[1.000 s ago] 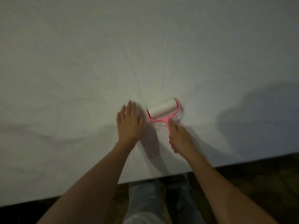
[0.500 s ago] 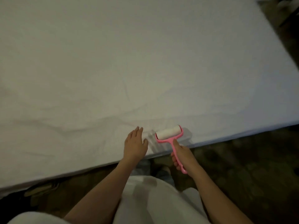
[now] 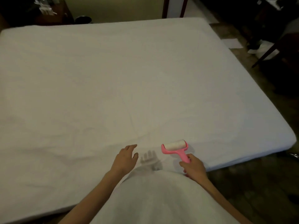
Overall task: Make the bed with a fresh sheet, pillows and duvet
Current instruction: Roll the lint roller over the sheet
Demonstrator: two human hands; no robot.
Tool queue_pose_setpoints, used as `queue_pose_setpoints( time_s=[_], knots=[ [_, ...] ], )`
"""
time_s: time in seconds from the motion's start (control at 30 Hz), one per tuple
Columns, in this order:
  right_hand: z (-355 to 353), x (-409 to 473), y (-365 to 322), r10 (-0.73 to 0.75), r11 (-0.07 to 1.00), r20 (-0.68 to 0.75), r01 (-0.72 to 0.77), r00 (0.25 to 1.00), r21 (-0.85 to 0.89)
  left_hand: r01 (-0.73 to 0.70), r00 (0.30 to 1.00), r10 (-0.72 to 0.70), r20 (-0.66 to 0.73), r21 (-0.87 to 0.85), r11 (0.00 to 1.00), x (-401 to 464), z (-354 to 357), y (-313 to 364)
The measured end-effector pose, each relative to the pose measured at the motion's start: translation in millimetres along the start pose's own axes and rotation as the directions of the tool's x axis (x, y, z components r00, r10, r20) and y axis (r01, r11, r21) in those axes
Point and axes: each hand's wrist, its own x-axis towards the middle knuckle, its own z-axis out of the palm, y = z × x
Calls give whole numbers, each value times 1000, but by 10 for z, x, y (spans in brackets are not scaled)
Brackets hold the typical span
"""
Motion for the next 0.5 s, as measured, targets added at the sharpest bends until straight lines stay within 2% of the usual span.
queue_pose_setpoints(
  time_s=[0.17,0.4,0.5],
  knots=[
    [61,113,53,-42,936,76,66,996,-347,226,973,-203,108,-279,933,43,20,-164],
    [-125,489,128,-100,861,89,131,991,-492,453,890,-416,188,-474,755,156,147,-27],
    [-228,677,143,-152,858,153,208,976,-471,526,848,-470,246,-511,680,227,222,171]
  ],
)
